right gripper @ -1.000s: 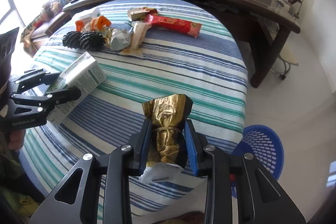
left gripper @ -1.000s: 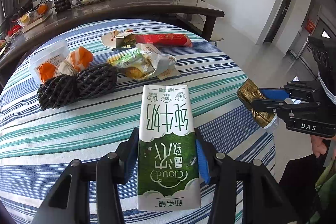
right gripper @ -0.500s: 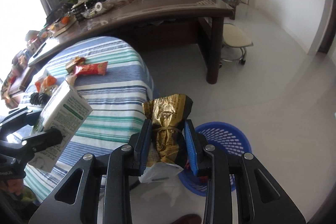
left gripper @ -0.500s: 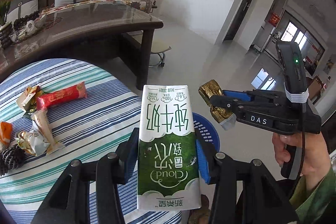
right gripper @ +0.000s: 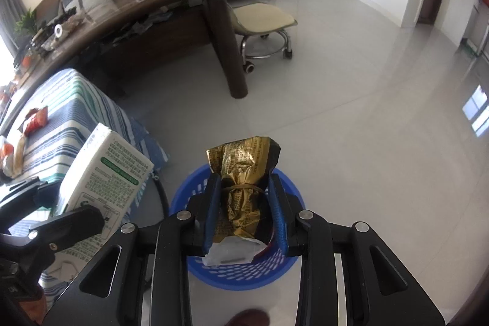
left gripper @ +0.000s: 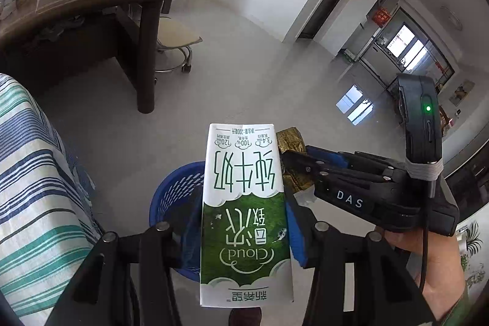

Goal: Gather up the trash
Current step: 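Carry carton and gold snack to the wastebasket and open both tools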

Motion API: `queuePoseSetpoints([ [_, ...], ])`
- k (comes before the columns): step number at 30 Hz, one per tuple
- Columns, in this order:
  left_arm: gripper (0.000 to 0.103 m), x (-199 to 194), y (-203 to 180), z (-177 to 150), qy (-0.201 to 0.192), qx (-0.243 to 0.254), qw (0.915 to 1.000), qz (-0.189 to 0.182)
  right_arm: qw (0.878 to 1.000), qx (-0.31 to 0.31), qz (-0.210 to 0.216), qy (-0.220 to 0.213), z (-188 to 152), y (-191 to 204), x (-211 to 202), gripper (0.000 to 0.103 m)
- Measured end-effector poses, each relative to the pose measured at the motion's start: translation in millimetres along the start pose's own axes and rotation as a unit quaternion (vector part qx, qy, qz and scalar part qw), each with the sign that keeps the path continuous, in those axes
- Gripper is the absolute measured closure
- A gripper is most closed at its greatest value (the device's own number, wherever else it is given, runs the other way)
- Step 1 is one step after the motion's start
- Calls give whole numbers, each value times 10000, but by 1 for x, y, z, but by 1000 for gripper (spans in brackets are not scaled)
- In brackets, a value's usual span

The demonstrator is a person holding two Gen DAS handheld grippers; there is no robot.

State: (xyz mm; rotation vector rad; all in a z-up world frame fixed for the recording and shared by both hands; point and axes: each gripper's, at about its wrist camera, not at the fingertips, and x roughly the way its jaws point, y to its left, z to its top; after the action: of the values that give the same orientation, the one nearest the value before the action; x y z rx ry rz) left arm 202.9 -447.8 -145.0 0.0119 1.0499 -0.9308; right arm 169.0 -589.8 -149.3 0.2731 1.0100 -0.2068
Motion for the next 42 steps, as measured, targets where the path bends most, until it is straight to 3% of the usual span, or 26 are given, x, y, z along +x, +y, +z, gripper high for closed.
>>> queuePoseSetpoints([
  [11, 52, 19, 2, 2, 130, -89, 9999, 41, 9986, 497, 51, 188, -3, -26, 16, 71],
  [14, 33, 26, 7, 4, 86, -234, 9997, 17, 9979, 612, 56, 215, -3, -32, 22, 67],
  [15, 33, 29, 8, 7, 43, -272, 9996, -32, 9976, 661, 49, 222, -2, -34, 24, 60],
  [20, 33, 26, 9, 12, -12, -361, 9993, -65, 9968, 793, 33, 52, 1, -41, 15, 53],
  [21, 33, 21, 8, 12, -41, -352, 9994, -65, 9967, 812, 12, -13, 1, -42, 11, 47],
  [27, 33, -36, -4, 6, -359, -56, 9993, 34, 9948, 636, -452, -654, 9, -30, -23, 13],
  [34, 33, -132, 4, -45, -723, 195, 9964, 395, 9852, 73, -672, -1578, 15, 19, -73, 11],
  [38, 33, -170, 37, -90, -757, -34, 9934, 856, 9801, -295, -348, -1932, 8, 67, -97, 7],
  [42, 33, -198, 82, -137, -647, -387, 9887, 1298, 9788, -600, 420, -1912, -7, 122, -104, 5],
])
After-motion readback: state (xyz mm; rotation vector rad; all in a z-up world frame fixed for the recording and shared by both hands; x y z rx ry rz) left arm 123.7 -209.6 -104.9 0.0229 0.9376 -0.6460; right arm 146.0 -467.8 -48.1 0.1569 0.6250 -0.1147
